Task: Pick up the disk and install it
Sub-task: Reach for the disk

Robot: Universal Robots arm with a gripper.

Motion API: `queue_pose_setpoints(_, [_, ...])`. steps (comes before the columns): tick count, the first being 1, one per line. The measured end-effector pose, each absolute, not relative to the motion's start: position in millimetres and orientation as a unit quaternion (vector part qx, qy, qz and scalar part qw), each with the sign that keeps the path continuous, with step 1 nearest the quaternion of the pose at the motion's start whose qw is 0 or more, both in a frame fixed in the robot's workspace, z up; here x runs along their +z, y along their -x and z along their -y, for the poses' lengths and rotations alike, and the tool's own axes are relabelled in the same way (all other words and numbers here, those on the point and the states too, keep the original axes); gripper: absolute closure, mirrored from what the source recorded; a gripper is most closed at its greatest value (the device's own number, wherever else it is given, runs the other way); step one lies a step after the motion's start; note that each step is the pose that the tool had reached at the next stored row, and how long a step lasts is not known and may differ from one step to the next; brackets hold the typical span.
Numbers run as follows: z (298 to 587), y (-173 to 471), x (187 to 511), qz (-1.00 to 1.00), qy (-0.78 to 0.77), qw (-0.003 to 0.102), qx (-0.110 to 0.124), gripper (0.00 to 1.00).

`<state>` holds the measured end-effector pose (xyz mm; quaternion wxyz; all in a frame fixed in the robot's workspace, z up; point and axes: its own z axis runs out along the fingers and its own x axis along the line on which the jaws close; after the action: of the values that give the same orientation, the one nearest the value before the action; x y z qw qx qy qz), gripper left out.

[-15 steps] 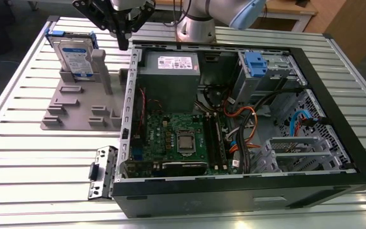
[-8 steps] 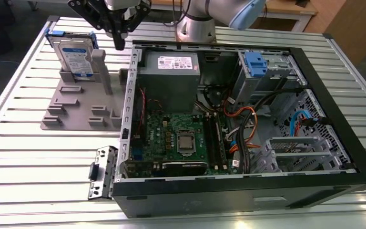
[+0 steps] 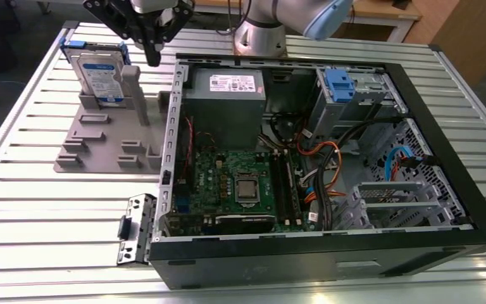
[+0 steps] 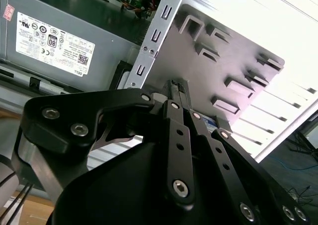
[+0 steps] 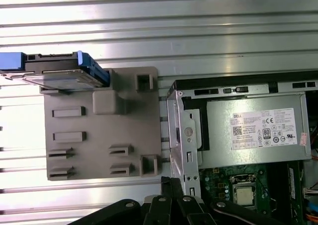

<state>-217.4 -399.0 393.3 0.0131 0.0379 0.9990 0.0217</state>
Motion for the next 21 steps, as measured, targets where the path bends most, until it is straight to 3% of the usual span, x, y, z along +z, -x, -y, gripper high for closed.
queue_pose_setpoints(21, [398.9,240.7,393.2,-0.999,-0.038,0.013,0.022,0.9])
